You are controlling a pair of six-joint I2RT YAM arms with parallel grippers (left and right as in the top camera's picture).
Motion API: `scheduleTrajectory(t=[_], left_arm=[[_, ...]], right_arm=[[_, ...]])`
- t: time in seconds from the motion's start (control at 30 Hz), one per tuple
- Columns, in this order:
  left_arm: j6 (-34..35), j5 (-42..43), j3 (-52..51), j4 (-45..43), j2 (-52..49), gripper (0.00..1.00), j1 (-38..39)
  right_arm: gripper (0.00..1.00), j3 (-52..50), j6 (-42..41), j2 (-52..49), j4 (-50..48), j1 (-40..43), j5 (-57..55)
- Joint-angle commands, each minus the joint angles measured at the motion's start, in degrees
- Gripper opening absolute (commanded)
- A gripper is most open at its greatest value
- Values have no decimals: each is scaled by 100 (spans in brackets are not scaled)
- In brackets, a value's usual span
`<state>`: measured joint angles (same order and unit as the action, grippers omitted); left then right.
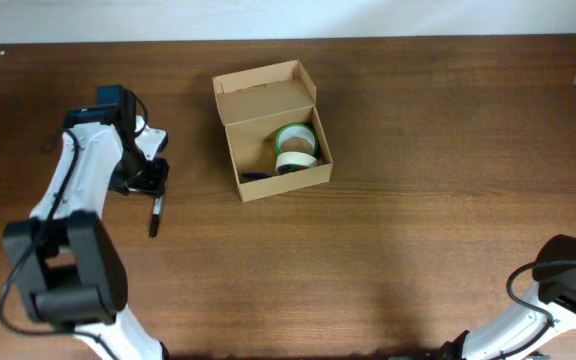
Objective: Pack container
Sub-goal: 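Return the left gripper down onto the black marker, then grasp the black marker with the left gripper and lift it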
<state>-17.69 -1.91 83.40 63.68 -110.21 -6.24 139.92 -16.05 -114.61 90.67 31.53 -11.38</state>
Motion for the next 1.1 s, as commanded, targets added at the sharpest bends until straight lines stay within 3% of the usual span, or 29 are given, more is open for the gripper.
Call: scheduleTrajectory(t=[0.0,0.5,0.6,0.7,0.8,0.93,1.07], left_arm=[[-133,83,-44,-15,-323,52,-11],[-345,44,-44,-348,-1128,52,-22],[-343,44,-44,-385,-1263,45,-20],[-343,39,-44,-455,-1300,21,-20],[-339,-15,-42,-455,-1300,3,-20],[-195,-101,109,-334,-1298,2,-20],[-129,-90,1010,195,-1298,2,-20]], right_arm=[[99,-31,20,-24,-2,0,-70],[99,-31,20,-24,-2,0,-70],[99,-31,20,-24,-2,0,-70],[99,-31,20,-24,-2,0,-70],[99,-31,20,-24,-2,0,-70],[99,-31,20,-24,-2,0,-70],[99,-31,20,-24,-2,0,-70]])
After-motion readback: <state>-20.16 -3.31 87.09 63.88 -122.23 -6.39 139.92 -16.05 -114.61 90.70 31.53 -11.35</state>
